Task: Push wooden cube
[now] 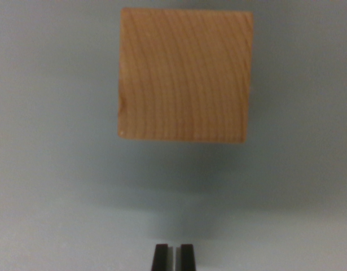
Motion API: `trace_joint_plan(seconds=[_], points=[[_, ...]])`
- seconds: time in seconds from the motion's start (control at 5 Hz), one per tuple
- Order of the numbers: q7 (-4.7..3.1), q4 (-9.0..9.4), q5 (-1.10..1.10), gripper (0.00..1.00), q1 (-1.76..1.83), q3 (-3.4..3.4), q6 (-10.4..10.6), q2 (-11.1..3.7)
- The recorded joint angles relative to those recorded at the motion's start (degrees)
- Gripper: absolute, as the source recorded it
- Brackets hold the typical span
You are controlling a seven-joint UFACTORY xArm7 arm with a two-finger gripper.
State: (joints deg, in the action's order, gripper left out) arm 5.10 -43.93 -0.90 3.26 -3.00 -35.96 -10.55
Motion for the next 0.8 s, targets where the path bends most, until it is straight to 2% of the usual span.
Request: trace_joint_plan(seconds=[0.2, 0.8], points=[[0.0, 0.0, 0.0, 1.0, 0.0, 0.0, 0.0, 0.0], [-0.01, -0.17, 0.0, 1.0, 0.0, 0.0, -0.06, -0.11]])
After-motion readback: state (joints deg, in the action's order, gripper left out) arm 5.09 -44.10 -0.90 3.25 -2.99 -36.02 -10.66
